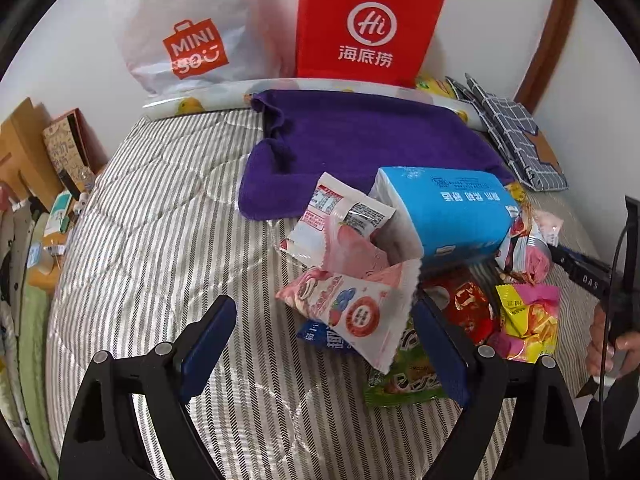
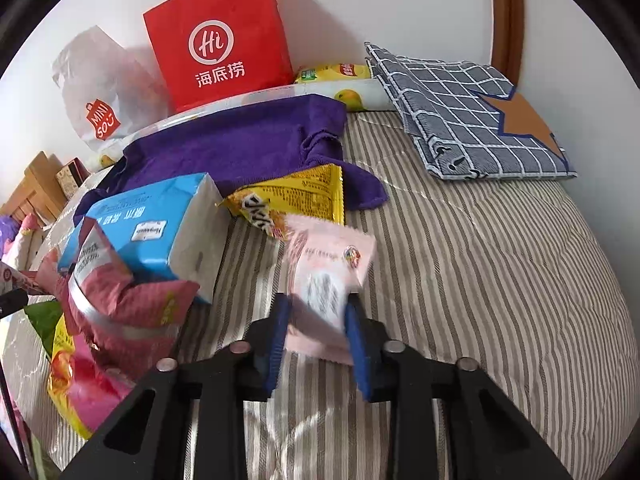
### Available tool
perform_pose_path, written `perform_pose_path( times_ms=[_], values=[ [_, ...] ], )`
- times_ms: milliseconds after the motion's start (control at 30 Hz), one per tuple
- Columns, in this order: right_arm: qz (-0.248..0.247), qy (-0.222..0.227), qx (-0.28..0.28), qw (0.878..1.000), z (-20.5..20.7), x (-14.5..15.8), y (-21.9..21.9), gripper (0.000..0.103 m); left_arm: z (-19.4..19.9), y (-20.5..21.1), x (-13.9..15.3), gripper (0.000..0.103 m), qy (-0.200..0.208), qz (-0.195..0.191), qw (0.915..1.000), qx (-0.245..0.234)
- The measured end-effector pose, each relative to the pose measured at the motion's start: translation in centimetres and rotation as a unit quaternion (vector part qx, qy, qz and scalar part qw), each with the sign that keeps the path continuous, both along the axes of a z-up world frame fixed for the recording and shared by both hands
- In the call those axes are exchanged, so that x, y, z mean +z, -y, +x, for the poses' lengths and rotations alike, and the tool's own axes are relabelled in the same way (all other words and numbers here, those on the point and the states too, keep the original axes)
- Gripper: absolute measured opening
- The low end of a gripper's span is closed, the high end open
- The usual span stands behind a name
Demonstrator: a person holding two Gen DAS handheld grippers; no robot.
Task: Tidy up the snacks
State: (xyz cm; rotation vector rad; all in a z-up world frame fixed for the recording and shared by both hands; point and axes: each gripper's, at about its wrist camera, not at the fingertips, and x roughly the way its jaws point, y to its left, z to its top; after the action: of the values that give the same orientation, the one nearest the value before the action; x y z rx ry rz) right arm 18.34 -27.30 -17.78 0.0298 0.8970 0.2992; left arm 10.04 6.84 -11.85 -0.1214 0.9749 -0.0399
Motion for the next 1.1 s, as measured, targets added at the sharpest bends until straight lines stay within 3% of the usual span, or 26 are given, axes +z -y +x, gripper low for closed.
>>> perform_pose_path(
  times_ms=[100, 167, 200, 233, 267, 367, 433, 567, 700, 833, 867, 967, 1100],
  values=[
    [0.004, -0.002, -0.005, 1.0, -0.6, 0.1, 0.2, 0.021, 0.5, 0.0, -0.4, 0.079, -0.004, -0.015, 0.9999, -0.004],
    [0.001, -0.004, -0.005, 1.0, -0.9, 0.2, 0.2, 0.02, 0.8, 0.0, -0.6, 0.061, -0.004, -0.02, 0.9998, -0.005],
    [-0.001, -0.006, -0.005, 1.0, -0.9, 0.2, 0.2, 0.02, 1.0, 0.1, -0.7, 0.057, -0.004, -0.027, 0.9996, -0.008],
    [-0.001, -0.01, -0.006, 1.0, -0.9, 0.2, 0.3, 0.022, 1.1, 0.2, -0.8, 0.045, -0.006, -0.028, 0.9995, -0.01],
    [0.002, -0.013, -0.007, 1.0, -1.0, 0.2, 0.5, 0.022, 1.2, 0.2, -0.8, 0.032, -0.007, -0.027, 0.9995, -0.012],
    [0.01, -0.015, -0.01, 1.0, -1.2, 0.3, 0.9, 0.029, 0.6, 0.4, -0.3, 0.022, 0.009, 0.01, 0.9999, -0.011],
    [0.002, -0.016, -0.018, 1.0, -1.1, 0.3, 0.9, 0.037, 0.2, 0.0, 0.0, 0.02, 0.014, 0.008, 0.9998, -0.013],
    [-0.001, -0.028, -0.032, 0.999, -0.2, -0.3, 0.7, 0.043, -0.8, -1.7, 0.7, 0.019, 0.022, -0.021, 0.9995, -0.006],
    [0.008, -0.042, -0.046, 0.998, 1.6, -1.5, 0.6, 0.06, -1.4, -2.5, 0.8, 0.019, 0.021, -0.029, 0.9994, 0.002],
    [-0.001, -0.031, -0.056, 0.998, 2.7, -2.1, 0.3, 0.064, -1.5, -3.4, 0.9, 0.019, 0.022, -0.046, 0.9987, 0.011],
    [-0.005, -0.027, -0.055, 0.998, 2.8, -2.2, 0.1, 0.062, -1.6, -3.5, 0.9, 0.019, 0.023, -0.049, 0.9985, 0.013],
    [-0.04, -0.011, -0.052, 0.998, 2.7, -2.3, -0.4, 0.039, -1.8, -3.6, 1.3, 0.019, 0.031, -0.054, 0.998, 0.013],
    [-0.038, -0.004, -0.036, 0.999, 1.9, -2.1, -0.2, 0.033, -2.0, -3.1, 1.8, 0.019, 0.04, -0.051, 0.9979, 0.003]
  ],
)
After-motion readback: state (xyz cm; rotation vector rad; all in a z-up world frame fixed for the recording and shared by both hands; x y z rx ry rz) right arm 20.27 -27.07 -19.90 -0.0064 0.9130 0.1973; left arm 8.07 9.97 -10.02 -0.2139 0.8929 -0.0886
